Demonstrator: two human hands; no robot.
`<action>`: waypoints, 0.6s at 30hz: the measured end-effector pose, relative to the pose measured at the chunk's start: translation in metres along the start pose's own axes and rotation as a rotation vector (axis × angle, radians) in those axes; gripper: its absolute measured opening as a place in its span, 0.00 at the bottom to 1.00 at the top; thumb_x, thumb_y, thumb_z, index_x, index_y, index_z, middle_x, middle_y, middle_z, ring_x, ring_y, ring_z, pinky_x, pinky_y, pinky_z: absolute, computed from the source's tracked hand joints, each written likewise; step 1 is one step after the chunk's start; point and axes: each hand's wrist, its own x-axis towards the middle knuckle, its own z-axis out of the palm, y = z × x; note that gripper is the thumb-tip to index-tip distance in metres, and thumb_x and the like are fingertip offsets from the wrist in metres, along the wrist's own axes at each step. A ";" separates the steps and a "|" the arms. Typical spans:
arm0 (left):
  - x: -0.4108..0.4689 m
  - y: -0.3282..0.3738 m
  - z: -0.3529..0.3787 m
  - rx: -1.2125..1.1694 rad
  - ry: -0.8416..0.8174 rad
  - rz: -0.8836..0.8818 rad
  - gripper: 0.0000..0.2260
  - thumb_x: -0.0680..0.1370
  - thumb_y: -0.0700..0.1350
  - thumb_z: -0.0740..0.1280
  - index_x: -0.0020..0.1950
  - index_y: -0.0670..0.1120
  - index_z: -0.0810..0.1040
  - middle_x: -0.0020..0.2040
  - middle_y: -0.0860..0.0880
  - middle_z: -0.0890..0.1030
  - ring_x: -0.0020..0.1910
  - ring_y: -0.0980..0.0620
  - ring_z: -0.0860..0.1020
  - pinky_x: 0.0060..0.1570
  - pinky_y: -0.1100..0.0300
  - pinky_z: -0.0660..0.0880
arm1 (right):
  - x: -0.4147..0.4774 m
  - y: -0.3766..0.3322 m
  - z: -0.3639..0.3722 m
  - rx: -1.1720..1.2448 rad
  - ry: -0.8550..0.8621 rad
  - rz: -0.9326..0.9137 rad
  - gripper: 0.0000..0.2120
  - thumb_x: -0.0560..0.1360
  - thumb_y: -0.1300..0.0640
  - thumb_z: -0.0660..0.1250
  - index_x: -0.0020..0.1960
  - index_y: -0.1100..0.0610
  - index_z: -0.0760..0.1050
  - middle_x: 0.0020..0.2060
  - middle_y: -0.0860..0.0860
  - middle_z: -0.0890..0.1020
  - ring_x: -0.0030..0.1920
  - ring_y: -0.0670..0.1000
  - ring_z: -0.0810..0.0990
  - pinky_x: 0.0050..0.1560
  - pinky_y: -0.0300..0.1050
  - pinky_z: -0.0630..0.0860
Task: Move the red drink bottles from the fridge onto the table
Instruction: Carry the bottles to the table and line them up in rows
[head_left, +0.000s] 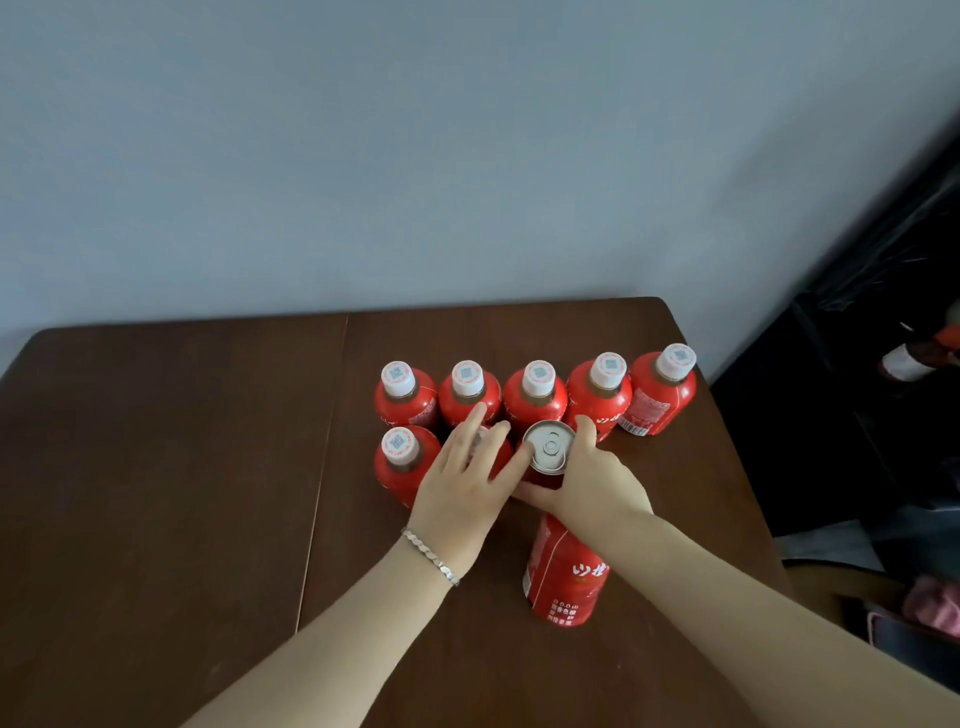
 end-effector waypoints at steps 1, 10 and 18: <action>0.000 0.001 -0.002 0.017 -0.035 0.002 0.25 0.59 0.38 0.79 0.55 0.47 0.82 0.53 0.42 0.82 0.58 0.39 0.77 0.51 0.46 0.78 | -0.003 0.003 -0.002 0.004 -0.028 0.001 0.52 0.65 0.37 0.72 0.75 0.54 0.44 0.55 0.55 0.79 0.53 0.55 0.80 0.42 0.45 0.75; 0.007 0.017 -0.017 0.044 -0.289 -0.081 0.26 0.68 0.48 0.73 0.65 0.48 0.73 0.66 0.44 0.74 0.70 0.42 0.66 0.69 0.43 0.58 | -0.006 0.041 -0.058 -0.114 0.348 -0.129 0.28 0.74 0.52 0.64 0.70 0.50 0.56 0.30 0.44 0.68 0.29 0.45 0.69 0.25 0.38 0.64; 0.039 0.043 -0.008 0.054 -0.285 -0.074 0.34 0.61 0.62 0.74 0.62 0.49 0.75 0.56 0.49 0.80 0.51 0.51 0.79 0.65 0.45 0.67 | 0.010 0.032 -0.045 0.207 0.153 -0.150 0.25 0.75 0.58 0.64 0.69 0.56 0.60 0.55 0.57 0.77 0.51 0.55 0.78 0.47 0.45 0.74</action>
